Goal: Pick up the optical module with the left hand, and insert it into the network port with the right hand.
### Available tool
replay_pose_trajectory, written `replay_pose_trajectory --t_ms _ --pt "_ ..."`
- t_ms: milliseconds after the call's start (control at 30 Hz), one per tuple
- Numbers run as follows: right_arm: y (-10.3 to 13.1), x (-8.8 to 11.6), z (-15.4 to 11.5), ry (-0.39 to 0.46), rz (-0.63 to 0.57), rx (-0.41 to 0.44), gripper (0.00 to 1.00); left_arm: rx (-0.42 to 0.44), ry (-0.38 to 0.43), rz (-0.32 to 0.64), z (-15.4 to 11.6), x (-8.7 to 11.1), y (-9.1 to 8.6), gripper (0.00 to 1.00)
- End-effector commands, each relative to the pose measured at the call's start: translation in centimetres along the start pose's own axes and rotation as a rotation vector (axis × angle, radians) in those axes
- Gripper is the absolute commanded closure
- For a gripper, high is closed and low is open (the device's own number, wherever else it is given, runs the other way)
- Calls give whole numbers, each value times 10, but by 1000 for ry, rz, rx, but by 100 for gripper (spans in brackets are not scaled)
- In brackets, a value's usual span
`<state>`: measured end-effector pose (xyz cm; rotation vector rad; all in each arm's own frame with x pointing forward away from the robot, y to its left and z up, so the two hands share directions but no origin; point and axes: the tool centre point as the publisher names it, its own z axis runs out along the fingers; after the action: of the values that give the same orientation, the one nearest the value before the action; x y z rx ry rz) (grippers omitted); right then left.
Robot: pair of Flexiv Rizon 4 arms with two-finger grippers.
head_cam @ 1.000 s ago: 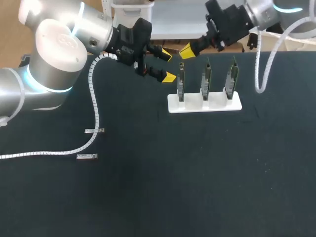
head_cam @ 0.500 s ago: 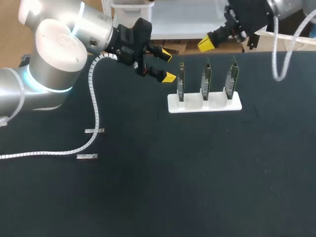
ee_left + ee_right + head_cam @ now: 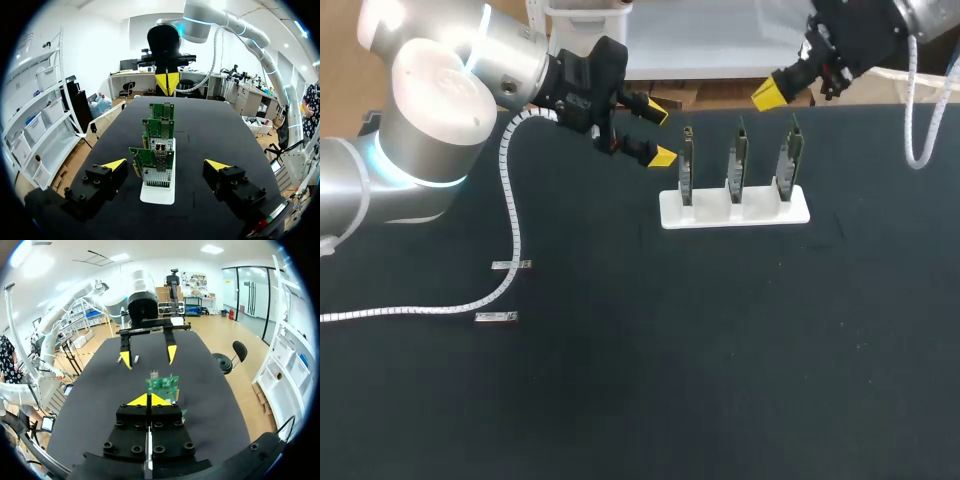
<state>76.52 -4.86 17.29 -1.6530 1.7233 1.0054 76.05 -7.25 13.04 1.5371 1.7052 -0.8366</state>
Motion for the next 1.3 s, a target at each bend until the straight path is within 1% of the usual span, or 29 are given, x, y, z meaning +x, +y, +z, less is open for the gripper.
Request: replay_pose_trajectory --t_ms 33,200,467,833,1233,1267,1300 --pt "6 5 -5 5 2 13 100 2 6 -2 1 -1 1 0" --pt "8 7 -7 6 5 20 100 2 6 -2 1 -1 1 0" --pt "10 12 -3 7 10 -2 100 2 6 -2 1 -1 1 0" --pt "9 19 -7 3 10 -12 100 2 6 -2 1 -1 1 0" --pt "6 20 -9 -10 3 18 100 2 6 -2 1 -1 1 0" --pt "7 20 -9 -14 0 15 4 2 6 -2 1 -1 1 0" --pt "7 20 -9 -14 0 15 0 2 6 -2 1 -1 1 0"
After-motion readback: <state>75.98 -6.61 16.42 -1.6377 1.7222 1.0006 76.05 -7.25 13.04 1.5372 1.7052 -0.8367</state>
